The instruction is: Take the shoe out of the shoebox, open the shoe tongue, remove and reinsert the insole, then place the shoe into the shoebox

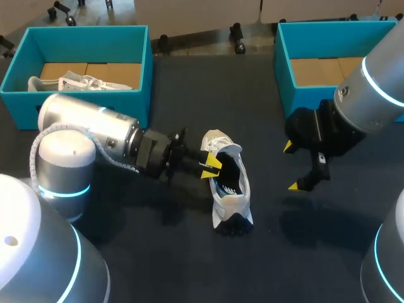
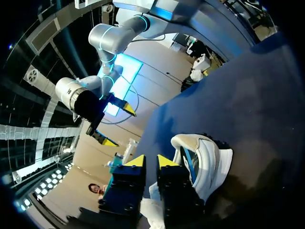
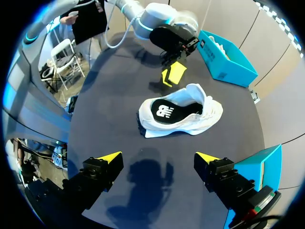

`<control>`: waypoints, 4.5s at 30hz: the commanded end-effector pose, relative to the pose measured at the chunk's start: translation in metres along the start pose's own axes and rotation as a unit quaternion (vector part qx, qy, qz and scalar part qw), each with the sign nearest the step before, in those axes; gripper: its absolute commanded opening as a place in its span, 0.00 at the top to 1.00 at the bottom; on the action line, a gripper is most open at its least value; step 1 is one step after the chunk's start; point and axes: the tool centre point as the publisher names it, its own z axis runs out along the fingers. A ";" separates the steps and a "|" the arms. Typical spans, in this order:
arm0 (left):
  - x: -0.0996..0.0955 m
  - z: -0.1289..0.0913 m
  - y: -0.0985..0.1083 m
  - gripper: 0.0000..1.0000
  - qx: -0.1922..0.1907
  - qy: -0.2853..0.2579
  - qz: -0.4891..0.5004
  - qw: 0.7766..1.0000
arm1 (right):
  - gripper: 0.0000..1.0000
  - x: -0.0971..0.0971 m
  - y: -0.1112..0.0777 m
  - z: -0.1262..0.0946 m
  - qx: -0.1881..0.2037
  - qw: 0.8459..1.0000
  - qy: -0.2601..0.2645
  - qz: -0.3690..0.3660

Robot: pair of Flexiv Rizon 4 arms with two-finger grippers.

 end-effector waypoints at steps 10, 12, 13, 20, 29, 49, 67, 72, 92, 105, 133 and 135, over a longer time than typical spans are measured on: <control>-0.023 -0.001 0.005 1.00 0.035 0.194 0.017 0.980 | 0.00 0.001 0.000 0.001 0.000 1.000 -0.001 0.000; -0.025 0.001 0.008 1.00 0.039 0.223 0.027 0.974 | 0.00 0.001 0.000 0.001 0.000 1.000 -0.001 0.000; -0.026 0.001 0.009 1.00 0.042 0.238 0.030 0.970 | 0.00 0.001 0.000 0.001 0.000 1.000 -0.001 0.000; -0.037 0.006 0.013 1.00 0.051 0.319 0.052 0.945 | 0.00 0.001 -0.011 -0.018 0.017 1.000 0.005 0.000; -0.048 0.007 0.018 1.00 0.037 0.379 0.083 0.921 | 0.00 -0.003 -0.032 -0.042 0.026 0.999 0.023 0.003; -0.048 0.007 0.018 1.00 0.037 0.379 0.083 0.921 | 0.00 -0.023 -0.067 -0.120 0.035 0.998 0.046 -0.007; -0.046 0.010 0.030 1.00 0.025 0.412 0.084 0.907 | 0.00 -0.030 -0.070 -0.144 0.033 0.998 0.049 -0.028; -0.044 0.015 0.036 1.00 0.027 0.450 0.080 0.889 | 0.00 -0.030 -0.070 -0.144 0.033 0.998 0.049 -0.028; -0.023 0.024 0.050 1.00 0.040 0.551 0.133 0.823 | 0.00 -0.030 -0.070 -0.144 0.033 0.998 0.049 -0.028; -0.022 0.016 0.029 1.00 0.027 0.539 0.159 0.827 | 0.00 -0.030 -0.070 -0.144 0.033 0.998 0.049 -0.028; -0.005 0.017 0.022 1.00 -0.073 0.582 0.104 0.803 | 0.00 -0.030 -0.070 -0.144 0.033 0.998 0.049 -0.028; -0.005 0.017 0.022 1.00 -0.073 0.582 0.104 0.803 | 0.00 -0.030 -0.070 -0.144 0.033 0.998 0.049 -0.028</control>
